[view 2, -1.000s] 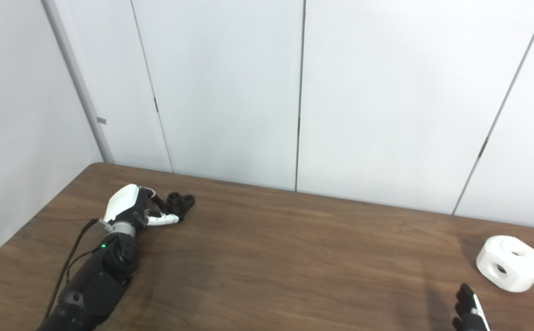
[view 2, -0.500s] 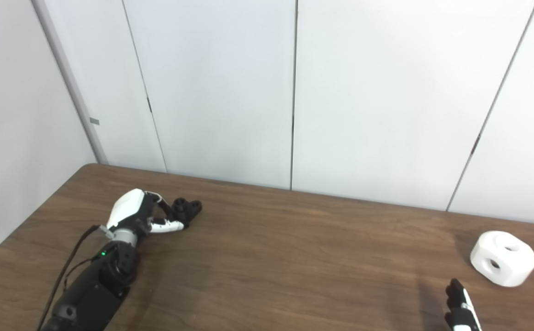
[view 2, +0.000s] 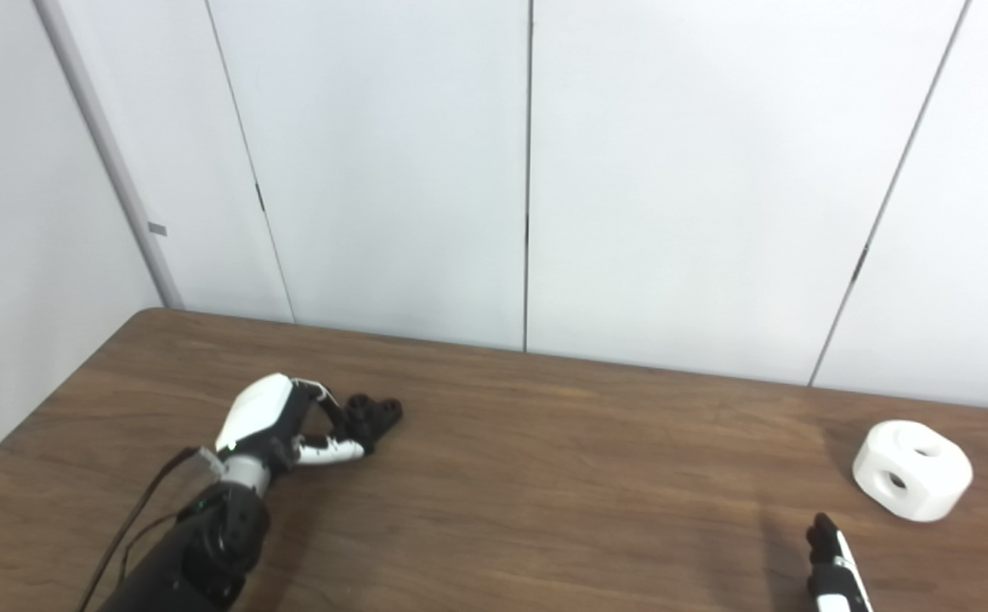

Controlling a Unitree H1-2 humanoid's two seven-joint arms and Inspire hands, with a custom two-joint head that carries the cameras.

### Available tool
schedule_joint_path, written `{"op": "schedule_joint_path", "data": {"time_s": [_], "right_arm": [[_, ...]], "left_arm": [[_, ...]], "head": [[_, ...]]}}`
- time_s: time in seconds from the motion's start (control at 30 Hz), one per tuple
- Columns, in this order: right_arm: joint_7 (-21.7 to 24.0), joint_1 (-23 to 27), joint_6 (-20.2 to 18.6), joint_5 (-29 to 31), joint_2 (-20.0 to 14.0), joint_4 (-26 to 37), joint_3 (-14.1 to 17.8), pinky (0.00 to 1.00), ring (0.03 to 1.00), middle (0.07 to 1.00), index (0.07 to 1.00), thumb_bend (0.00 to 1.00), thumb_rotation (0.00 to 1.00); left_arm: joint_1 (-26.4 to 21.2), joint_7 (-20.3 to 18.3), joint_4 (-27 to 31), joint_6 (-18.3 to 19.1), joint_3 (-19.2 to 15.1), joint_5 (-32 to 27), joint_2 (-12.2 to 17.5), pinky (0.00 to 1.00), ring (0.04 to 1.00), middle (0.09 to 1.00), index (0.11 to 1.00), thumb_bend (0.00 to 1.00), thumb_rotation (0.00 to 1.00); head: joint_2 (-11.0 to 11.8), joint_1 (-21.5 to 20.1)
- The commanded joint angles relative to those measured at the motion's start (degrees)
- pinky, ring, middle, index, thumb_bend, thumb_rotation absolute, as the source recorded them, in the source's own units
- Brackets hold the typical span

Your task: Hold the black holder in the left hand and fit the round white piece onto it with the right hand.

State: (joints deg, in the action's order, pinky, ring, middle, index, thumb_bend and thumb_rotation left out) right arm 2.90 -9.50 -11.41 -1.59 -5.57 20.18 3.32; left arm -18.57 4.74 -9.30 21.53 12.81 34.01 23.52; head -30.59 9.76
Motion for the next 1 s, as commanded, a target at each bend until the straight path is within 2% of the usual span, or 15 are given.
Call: {"op": "schedule_joint_path", "data": {"time_s": [0.0, 0.47, 0.6, 0.97], "right_arm": [[-0.3, 0.0, 1.9, -0.4, 0.2, 0.8, -0.4, 1.0, 0.995, 0.977, 0.98, 0.51, 1.0], [-0.4, -0.2, 3.4, -1.3, 0.4, 0.0, -1.5, 1.0, 0.996, 0.969, 0.972, 0.57, 1.0], [-0.6, -0.2, 2.0, -1.9, 0.6, 0.8, -1.8, 1.0, 0.998, 0.969, 0.967, 0.61, 1.0], [-1.0, 0.1, -0.9, -2.8, 1.0, 3.7, -2.9, 1.0, 1.0, 0.968, 0.966, 0.6, 1.0]], "left_arm": [[1.0, -1.8, 2.4, -0.7, 1.6, 1.0, -0.8, 1.0, 0.926, 0.804, 0.486, 0.52, 0.05], [6.8, -4.6, 11.9, -2.1, 6.0, 5.9, -1.6, 1.0, 0.907, 0.801, 0.485, 0.52, 0.05], [8.5, -5.3, 14.6, -2.4, 7.0, 7.2, -1.9, 1.0, 0.902, 0.799, 0.485, 0.52, 0.05], [12.0, -7.7, 21.0, -4.0, 8.8, 9.7, -3.7, 1.0, 0.905, 0.795, 0.485, 0.52, 0.05]], "head": [[0.0, -0.3], [-2.3, -5.3], [-3.3, -6.7], [-7.2, -9.2]]}}
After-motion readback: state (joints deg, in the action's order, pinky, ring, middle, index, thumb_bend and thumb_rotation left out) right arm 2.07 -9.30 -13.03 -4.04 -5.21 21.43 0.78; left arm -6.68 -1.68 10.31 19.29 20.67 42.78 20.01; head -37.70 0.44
